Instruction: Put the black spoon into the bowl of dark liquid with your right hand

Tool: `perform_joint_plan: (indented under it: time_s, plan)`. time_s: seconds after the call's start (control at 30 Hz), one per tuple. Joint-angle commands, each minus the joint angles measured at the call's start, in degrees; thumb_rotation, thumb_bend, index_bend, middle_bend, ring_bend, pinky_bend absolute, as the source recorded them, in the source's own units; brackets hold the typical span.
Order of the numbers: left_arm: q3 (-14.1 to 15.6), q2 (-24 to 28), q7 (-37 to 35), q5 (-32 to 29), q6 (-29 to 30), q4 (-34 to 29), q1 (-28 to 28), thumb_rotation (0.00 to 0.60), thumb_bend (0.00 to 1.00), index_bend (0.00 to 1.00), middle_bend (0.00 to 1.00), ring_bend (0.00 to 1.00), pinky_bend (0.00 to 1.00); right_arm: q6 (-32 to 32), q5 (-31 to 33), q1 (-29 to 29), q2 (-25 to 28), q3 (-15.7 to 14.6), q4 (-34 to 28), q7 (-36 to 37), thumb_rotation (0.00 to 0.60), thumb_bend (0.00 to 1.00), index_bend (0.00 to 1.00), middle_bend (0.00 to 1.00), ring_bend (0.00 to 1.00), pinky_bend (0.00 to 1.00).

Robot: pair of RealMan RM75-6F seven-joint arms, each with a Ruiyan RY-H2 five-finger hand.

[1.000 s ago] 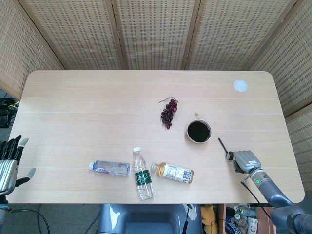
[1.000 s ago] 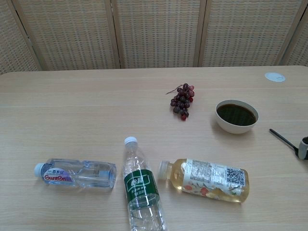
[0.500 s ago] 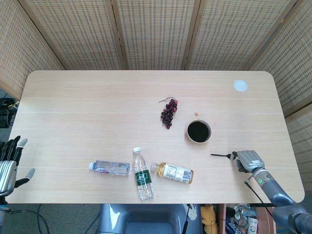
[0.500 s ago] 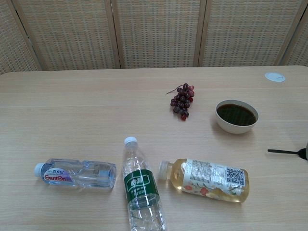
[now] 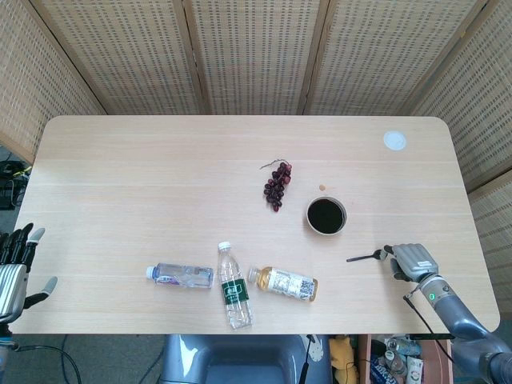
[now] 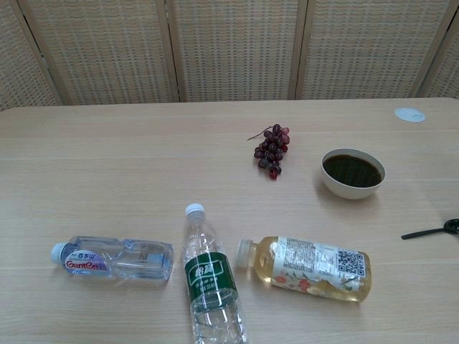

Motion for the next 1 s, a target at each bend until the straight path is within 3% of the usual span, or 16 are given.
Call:
perform_joint_plan:
  time_s: [0.03, 0.1, 0.33, 0.4, 0.5, 0.77, 1.0]
  plan:
    - [-0.1, 0.0, -0.2, 0.0, 0.0, 0.1, 0.0, 0.600, 0.29, 0.02, 0.00, 0.00, 0.00, 2.5, -0.5, -0.5, 0.7, 0.8, -1.4, -0.2, 0.600, 0.95, 0.40, 0.95, 1.00, 0.99]
    - [-0.1, 0.0, -0.4, 0.0, 0.0, 0.3, 0.0, 0.600, 0.29, 0.02, 0.00, 0.00, 0.00, 4.9, -1.0, -1.0, 1.1, 1.4, -2.6, -0.6, 0.600, 0.92, 0.40, 0.91, 0.99, 0.99]
    - [-0.3, -0.2, -1.3, -0.2, -0.2, 1.1, -0.1, 0.600, 0.29, 0.02, 0.00, 0.00, 0.00, 11.3, -0.9, -2.3, 1.7, 3.3, -6.8, -3.6, 0.600, 0.53, 0.40, 0.68, 0.77, 0.98]
    - [-0.3, -0.2, -1.7, -0.3, -0.2, 1.5, -0.1, 0.600, 0.29, 0.02, 0.00, 0.00, 0.00, 12.3, -0.3, -2.6, 1.5, 3.7, -7.9, -4.7, 0.600, 0.46, 0.42, 0.64, 0.72, 0.97]
    - [-0.4, -0.3, -2.3, -0.5, -0.3, 2.0, -0.1, 0.600, 0.29, 0.02, 0.00, 0.00, 0.00, 14.7, 0.4, -3.1, 0.8, 4.4, -9.3, -7.1, 0.600, 0.42, 0.46, 0.68, 0.73, 0.97]
    - [-0.5, -0.7, -4.1, -0.7, -0.7, 3.8, -0.2, 0.600, 0.29, 0.02, 0.00, 0.00, 0.00, 16.3, 2.6, -2.9, -2.0, 5.3, -10.6, -12.9, 0.600, 0.41, 0.51, 0.88, 0.90, 1.00]
    - [-0.6, -0.9, -5.3, -1.1, -1.0, 5.1, -0.1, 0.600, 0.29, 0.02, 0.00, 0.00, 0.00, 15.5, 3.5, -2.0, -4.8, 5.5, -8.7, -14.7, 0.600, 0.41, 0.54, 0.94, 0.96, 1.00]
